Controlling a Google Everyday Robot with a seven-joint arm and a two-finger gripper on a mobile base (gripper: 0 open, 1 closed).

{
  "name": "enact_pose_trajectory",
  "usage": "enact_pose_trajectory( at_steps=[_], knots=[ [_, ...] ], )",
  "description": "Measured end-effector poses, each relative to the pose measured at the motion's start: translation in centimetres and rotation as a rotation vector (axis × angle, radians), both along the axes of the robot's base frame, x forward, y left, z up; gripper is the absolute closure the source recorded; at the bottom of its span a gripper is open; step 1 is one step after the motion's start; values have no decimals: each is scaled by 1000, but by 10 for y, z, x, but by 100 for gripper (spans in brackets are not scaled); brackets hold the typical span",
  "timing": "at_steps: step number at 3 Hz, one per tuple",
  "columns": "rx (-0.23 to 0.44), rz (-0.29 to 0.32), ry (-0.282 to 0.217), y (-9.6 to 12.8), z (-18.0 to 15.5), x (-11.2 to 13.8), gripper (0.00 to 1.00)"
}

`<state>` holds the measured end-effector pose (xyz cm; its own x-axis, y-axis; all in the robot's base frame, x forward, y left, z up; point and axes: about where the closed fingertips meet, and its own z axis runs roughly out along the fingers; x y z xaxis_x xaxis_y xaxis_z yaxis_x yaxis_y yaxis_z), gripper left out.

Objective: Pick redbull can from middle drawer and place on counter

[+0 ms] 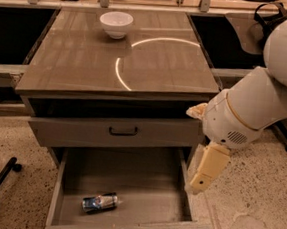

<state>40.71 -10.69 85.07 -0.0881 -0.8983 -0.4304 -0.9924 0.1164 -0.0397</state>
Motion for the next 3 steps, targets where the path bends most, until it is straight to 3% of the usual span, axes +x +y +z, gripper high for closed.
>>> enact_pose_trajectory(
  at_steps=[2,3],
  knots=[
    [-79,110,-13,59,-79,-16,0],
    [-70,143,7,86,-116,-19,0]
  ],
)
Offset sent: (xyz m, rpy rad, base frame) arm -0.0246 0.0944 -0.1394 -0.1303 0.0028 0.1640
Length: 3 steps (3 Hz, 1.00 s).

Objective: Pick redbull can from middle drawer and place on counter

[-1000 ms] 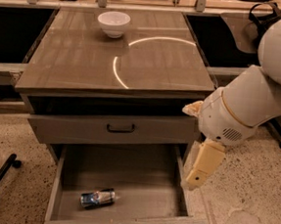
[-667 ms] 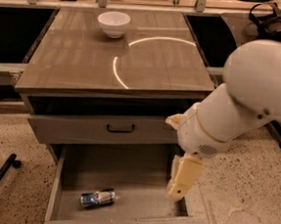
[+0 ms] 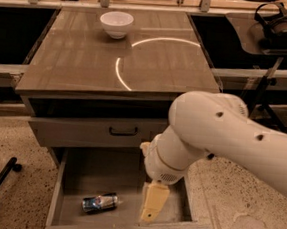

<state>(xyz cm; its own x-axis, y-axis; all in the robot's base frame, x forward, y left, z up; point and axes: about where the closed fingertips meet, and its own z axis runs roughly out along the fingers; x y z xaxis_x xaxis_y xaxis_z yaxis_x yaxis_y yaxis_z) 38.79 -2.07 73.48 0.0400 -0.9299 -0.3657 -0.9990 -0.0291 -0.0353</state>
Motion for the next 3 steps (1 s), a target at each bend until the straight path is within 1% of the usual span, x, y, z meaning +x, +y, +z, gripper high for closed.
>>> enact_pose_trajectory(
  at_steps=[1,2,3],
  knots=[
    [49,30,47,32,-37,-1,0],
    [49,30,47,32,-37,-1,0],
    [66,33,49,32,-48,2,0]
  ],
)
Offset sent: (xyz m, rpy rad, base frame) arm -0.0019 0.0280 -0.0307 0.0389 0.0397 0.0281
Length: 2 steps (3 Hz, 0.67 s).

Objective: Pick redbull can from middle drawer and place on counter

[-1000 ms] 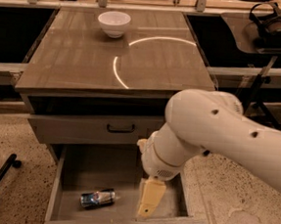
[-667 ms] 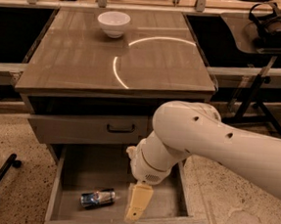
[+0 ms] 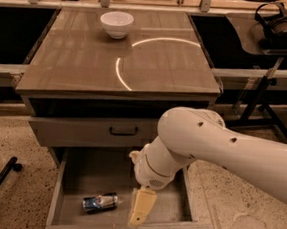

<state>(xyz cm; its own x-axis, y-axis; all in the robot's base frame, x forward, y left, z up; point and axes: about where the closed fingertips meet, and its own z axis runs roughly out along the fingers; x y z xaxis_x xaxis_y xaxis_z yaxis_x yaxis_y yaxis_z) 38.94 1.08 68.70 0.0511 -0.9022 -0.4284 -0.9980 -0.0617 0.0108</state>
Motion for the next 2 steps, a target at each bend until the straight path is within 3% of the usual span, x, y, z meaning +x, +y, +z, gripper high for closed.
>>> enact_pose_trajectory(
  at_steps=[2],
  knots=[
    [59,59,-22,9,-61,21,0]
  ],
)
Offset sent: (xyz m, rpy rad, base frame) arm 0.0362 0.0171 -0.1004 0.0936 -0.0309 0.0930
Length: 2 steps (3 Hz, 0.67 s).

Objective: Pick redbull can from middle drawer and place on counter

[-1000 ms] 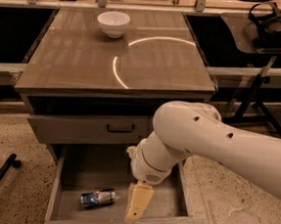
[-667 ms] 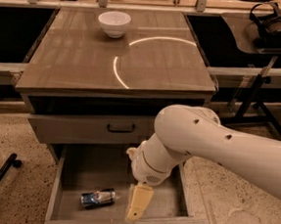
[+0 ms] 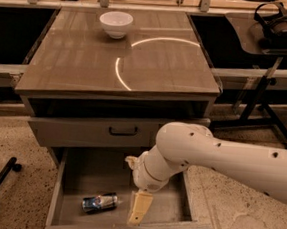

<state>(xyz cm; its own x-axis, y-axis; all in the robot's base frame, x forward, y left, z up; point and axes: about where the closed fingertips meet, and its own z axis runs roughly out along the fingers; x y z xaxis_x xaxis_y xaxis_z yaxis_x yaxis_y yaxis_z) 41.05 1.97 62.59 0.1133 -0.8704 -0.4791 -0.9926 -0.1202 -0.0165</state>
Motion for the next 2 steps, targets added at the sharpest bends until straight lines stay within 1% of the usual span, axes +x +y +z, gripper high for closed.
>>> enact_pose_trajectory(
  at_steps=[1,2],
  knots=[
    [27,15,22,11,-30,11,0],
    [76,-14,64,45,-88,36,0]
  ],
)
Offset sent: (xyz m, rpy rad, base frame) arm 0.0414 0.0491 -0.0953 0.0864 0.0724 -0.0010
